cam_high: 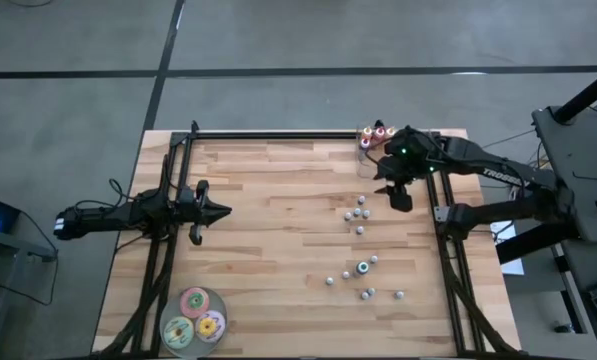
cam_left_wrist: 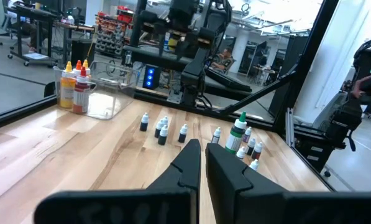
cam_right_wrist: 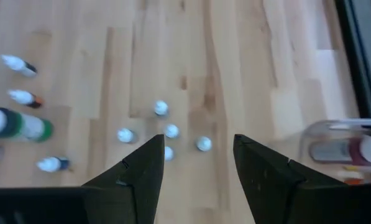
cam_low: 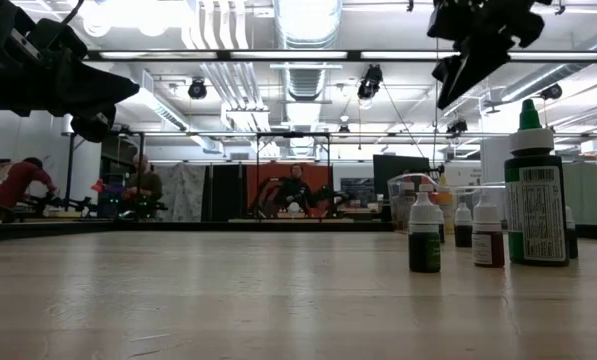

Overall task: Pick & Place food coloring
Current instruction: Put the big green food coloring bottle into the bin

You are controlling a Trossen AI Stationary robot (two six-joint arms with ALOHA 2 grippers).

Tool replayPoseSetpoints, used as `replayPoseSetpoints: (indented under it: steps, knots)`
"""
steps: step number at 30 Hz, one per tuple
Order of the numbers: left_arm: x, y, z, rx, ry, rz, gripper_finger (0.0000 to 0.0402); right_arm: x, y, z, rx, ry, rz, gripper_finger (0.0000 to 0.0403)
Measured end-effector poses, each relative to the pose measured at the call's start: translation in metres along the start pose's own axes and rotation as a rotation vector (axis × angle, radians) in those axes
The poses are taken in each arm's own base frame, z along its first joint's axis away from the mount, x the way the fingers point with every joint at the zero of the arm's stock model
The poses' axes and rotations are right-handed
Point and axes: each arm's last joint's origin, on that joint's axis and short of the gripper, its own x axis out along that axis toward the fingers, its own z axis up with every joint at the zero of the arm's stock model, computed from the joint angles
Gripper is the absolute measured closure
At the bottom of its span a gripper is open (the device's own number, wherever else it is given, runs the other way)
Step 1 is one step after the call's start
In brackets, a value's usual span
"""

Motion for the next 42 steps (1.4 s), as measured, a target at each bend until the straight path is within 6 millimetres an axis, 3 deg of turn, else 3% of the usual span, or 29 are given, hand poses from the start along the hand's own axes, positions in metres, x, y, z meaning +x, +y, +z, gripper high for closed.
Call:
replayPoseSetpoints:
  steps: [11, 22, 32, 42]
  knots:
    - [0.000, 0.000, 0.000, 0.000, 0.000, 0.000, 0.0402, -0.002, 0.048, 0.017, -0.117, -0.022, 0.135, 0.0218]
    - [0.000, 0.000, 0.000, 0.000, 0.000, 0.000, 0.0402, 0.012, 0.091, 0.031, -0.168, 0.038, 0.205, 0.0218]
    - [0.000, 0.000, 0.000, 0.000, 0.000, 0.000, 0.0402, 0.023, 0.124, 0.051, -0.230, 0.074, 0.253, 0.0218]
    - [0.000, 0.000, 0.000, 0.000, 0.000, 0.000, 0.0402, 0.037, 0.147, 0.051, -0.313, 0.122, 0.294, 0.0218]
